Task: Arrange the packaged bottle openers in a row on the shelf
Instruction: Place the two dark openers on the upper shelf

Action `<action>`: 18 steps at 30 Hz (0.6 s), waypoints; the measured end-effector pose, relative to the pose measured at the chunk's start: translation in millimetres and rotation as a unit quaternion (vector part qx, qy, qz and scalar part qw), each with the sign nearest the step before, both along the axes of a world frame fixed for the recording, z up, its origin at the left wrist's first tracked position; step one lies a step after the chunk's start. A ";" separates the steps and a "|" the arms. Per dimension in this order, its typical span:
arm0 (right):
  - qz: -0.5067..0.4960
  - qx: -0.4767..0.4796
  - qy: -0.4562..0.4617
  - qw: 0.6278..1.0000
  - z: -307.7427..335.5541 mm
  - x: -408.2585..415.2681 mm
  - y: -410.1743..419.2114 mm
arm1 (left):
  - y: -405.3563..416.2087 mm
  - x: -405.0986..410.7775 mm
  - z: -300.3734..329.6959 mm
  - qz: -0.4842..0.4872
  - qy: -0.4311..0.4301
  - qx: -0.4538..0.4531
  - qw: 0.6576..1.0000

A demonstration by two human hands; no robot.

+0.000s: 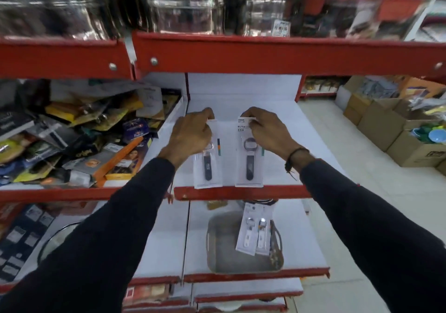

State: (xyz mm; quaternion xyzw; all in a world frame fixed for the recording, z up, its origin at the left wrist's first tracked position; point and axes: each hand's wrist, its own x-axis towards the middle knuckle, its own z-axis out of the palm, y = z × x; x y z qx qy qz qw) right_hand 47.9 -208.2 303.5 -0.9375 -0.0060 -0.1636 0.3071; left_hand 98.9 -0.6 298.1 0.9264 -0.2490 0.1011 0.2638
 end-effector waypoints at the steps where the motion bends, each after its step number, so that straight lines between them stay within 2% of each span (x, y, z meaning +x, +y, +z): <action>1: -0.012 0.000 0.011 1.000 -2.2 11.6 -3.0 | -5.3 9.9 -2.8 0.004 0.015 0.004 1.000; 9: -0.015 -0.045 0.108 0.993 -60.1 51.7 -2.3 | -26.8 30.1 -48.3 0.005 0.096 0.044 0.994; 13: -0.018 -0.060 0.076 0.995 -78.5 52.0 4.4 | -26.8 29.7 -65.0 -0.001 0.077 0.061 0.995; 15: -0.018 -0.100 0.078 0.992 -80.8 50.9 4.2 | -27.6 30.8 -68.0 -0.001 0.080 0.084 0.993; 18: -0.010 -0.202 0.127 0.971 -82.2 41.8 3.1 | -28.4 24.1 -71.3 0.009 0.118 0.187 0.975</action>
